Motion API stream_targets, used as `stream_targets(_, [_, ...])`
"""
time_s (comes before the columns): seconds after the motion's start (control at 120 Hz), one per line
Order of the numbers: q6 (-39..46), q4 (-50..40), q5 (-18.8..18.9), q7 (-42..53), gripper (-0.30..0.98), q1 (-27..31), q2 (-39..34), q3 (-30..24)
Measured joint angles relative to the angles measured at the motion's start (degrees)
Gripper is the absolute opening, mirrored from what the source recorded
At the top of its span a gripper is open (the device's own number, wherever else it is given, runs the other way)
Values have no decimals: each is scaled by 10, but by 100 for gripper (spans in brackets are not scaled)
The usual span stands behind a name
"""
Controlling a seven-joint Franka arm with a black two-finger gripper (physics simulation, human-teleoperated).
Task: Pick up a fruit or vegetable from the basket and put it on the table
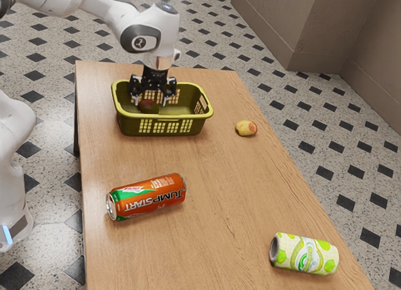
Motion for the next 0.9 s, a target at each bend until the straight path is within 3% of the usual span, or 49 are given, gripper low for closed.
stream_targets(0.417, [11, -5, 1, 6, 64, -24, 1, 31])
stream_targets(0.717, [12, -4, 1, 14, 40, -37, 1, 33])
stream_targets(0.9, [10, -3, 0, 23, 35, -42, -1, 32])
